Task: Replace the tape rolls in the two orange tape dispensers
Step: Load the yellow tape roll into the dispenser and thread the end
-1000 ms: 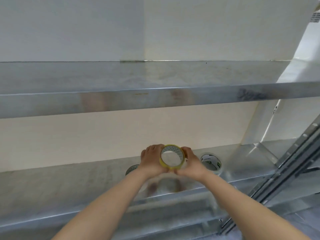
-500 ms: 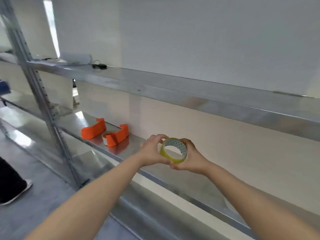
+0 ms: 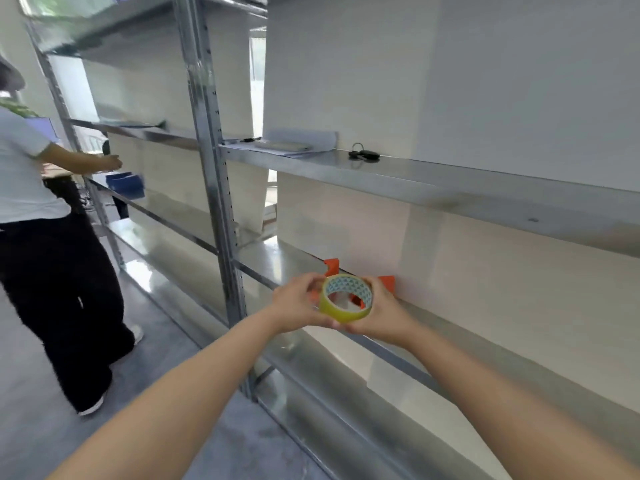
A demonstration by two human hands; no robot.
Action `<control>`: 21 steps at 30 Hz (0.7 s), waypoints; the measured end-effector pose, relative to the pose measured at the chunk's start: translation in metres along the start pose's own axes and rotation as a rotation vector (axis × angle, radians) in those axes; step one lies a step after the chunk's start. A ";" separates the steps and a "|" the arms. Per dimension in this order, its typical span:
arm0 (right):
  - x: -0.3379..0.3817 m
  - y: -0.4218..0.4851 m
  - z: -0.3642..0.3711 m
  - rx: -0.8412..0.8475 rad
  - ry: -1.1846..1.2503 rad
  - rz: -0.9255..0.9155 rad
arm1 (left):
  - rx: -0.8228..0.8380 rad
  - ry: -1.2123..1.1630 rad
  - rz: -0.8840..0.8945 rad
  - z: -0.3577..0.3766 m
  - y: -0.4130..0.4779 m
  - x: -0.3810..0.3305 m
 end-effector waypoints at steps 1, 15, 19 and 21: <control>0.006 0.011 0.011 -0.015 0.004 0.004 | 0.009 0.001 0.001 -0.012 0.005 0.015; -0.006 0.135 0.078 -0.006 -0.170 0.058 | 0.082 0.117 0.064 -0.044 0.116 0.133; -0.018 0.179 0.083 -0.043 -0.203 0.078 | 0.158 0.137 0.088 -0.044 0.160 0.142; -0.024 0.198 0.089 -0.033 -0.207 0.093 | 0.174 0.190 0.117 -0.042 0.177 0.146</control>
Point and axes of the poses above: each hand's wrist, its own y-axis towards the middle knuckle, its own z-axis out of the palm, x = y × z, the point moved 1 cm from there along y, towards the middle knuckle, and after that the axes turned 9 degrees about y, right-handed, at the moved point
